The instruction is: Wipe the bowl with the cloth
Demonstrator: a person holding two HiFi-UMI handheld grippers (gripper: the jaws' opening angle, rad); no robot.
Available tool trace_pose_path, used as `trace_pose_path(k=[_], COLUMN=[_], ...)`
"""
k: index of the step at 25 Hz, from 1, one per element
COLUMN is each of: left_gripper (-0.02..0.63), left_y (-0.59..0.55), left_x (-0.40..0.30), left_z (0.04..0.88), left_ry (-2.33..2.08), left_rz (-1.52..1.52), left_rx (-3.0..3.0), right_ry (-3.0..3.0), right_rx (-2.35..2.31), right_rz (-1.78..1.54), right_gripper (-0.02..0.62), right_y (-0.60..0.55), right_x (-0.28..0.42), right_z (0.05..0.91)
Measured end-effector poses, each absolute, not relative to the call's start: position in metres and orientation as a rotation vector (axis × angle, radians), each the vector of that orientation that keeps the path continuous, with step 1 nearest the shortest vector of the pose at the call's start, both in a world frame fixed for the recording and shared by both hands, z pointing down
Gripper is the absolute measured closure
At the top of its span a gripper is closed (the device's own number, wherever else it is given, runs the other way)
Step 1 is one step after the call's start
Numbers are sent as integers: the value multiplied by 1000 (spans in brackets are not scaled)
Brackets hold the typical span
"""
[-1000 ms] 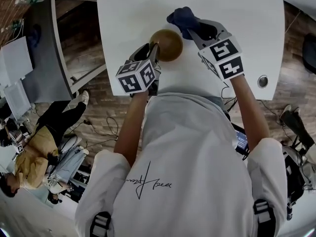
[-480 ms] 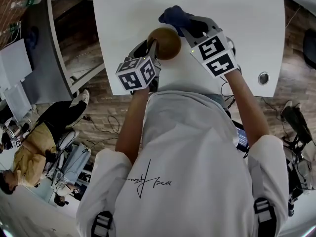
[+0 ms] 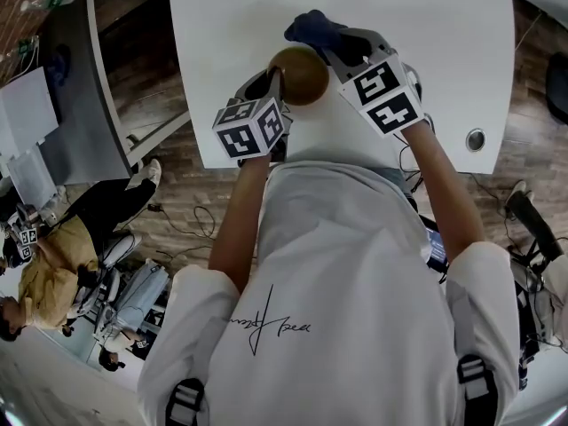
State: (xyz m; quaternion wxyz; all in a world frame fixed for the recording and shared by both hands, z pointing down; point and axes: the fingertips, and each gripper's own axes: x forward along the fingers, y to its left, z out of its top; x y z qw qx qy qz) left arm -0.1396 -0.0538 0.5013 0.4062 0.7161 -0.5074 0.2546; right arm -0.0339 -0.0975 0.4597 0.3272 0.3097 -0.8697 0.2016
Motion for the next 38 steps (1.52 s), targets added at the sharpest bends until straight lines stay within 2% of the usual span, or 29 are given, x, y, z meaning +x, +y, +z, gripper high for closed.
trace_pose_path(k=[38], left_gripper=[598], left_y=[-55], left_x=[-139], left_z=[502], left_ry=[-1304], left_rz=[658], left_rx=[1806], right_ry=[-2223], right_rx=[714], right_rz=[290], right_gripper=[540], right_y=[-78], right_x=[-42], right_z=[479])
